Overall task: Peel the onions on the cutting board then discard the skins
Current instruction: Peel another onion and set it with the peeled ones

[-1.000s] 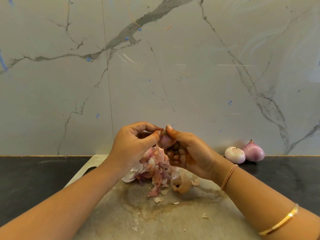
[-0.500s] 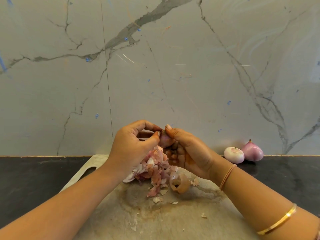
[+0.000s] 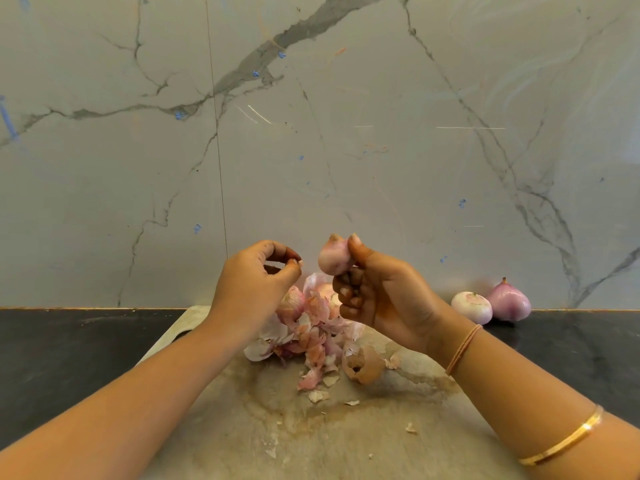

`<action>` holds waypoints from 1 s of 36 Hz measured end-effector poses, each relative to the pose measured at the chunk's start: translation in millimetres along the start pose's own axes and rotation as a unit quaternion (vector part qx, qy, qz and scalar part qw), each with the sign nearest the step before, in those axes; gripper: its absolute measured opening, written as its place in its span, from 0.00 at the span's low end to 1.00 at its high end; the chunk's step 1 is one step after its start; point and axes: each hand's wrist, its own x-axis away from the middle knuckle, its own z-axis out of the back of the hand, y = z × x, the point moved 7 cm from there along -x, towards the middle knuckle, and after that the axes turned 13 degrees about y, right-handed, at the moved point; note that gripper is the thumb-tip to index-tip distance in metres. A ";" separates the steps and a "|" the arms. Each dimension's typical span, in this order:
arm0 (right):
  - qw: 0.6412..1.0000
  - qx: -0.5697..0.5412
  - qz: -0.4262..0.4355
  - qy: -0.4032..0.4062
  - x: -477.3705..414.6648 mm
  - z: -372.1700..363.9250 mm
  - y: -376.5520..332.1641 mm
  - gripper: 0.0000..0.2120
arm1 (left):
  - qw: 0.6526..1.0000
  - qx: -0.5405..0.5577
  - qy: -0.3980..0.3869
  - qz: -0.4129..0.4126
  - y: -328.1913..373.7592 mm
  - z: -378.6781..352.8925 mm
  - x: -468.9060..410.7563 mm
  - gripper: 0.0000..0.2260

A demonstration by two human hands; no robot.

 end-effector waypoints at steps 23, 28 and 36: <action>1.000 -0.018 0.000 0.010 -6.3 2.3 4.8 0.17 | 0.946 0.012 -0.084 -0.313 43.9 -10.6 23.0 0.16; 1.000 0.009 0.001 0.020 -7.7 5.2 6.1 0.16 | 0.954 0.028 -0.090 -0.285 41.0 -10.9 21.5 0.14; 0.999 -0.006 -0.027 0.031 -11.2 7.7 10.8 0.22 | 0.953 0.029 -0.079 -0.292 39.2 -10.9 22.0 0.10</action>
